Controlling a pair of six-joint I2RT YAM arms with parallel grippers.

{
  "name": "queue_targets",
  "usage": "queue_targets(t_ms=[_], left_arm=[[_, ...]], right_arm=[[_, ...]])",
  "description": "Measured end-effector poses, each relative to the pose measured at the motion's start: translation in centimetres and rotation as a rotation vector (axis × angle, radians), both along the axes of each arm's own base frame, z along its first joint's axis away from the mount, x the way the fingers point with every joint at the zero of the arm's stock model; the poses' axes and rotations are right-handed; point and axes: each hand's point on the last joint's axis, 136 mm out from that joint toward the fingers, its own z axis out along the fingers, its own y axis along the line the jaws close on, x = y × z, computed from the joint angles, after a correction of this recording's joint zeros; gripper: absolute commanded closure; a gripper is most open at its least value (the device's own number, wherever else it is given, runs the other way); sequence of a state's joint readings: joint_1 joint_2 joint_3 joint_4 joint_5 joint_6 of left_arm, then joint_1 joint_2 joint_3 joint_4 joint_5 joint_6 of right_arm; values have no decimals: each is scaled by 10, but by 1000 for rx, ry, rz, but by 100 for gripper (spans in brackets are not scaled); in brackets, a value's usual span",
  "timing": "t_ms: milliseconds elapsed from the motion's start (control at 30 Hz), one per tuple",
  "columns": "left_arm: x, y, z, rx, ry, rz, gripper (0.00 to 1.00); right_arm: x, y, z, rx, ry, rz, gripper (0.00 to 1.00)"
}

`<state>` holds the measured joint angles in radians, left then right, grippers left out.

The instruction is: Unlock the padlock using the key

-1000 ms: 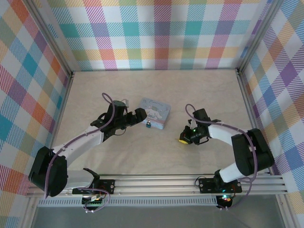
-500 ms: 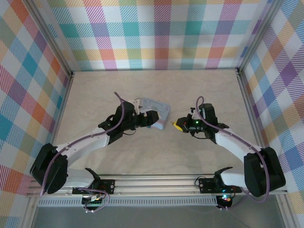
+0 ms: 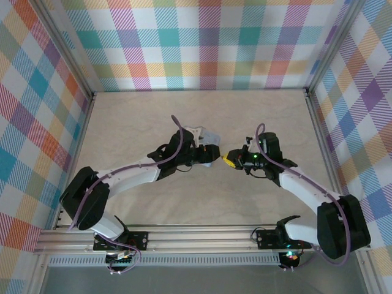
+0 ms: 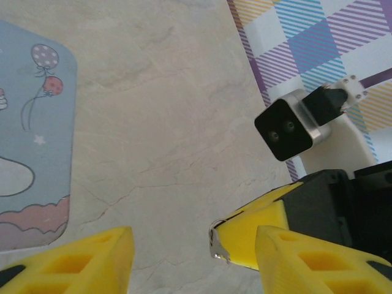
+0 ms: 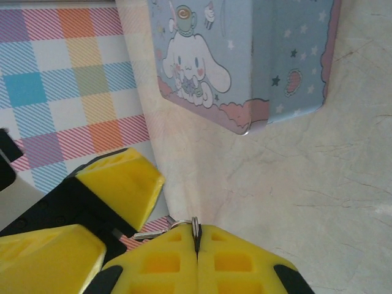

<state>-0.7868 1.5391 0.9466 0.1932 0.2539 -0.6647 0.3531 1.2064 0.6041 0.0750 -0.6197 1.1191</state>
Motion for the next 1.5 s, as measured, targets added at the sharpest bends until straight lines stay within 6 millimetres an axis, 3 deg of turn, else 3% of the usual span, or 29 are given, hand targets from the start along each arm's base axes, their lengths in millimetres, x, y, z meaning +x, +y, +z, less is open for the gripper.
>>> queue_targets(t_ms=[367,600,867,967,1133,1267,1367,1500], left_arm=[[0,-17,-4,-5,7,-34,76],[2,-20,0,-15,1,-40,99],[0,-17,2,25,-8,-48,100],[0,-9,11,35,-26,-54,100],[3,8,47,57,-81,-103,100],[-3,15,85,64,-157,-167,100],[-17,20,104,60,-189,-232,100],[-33,19,112,43,-187,-309,100]], right_arm=[[-2,1,3,9,-6,9,100],[-2,1,3,8,-6,8,97],[-5,-3,4,-28,-47,22,68],[-8,-6,9,-61,-120,42,55],[-14,-10,31,-121,-330,113,34],[-21,-10,68,-136,-570,178,24],[-29,-7,94,-122,-731,223,21],[-37,0,117,-72,-841,285,22]])
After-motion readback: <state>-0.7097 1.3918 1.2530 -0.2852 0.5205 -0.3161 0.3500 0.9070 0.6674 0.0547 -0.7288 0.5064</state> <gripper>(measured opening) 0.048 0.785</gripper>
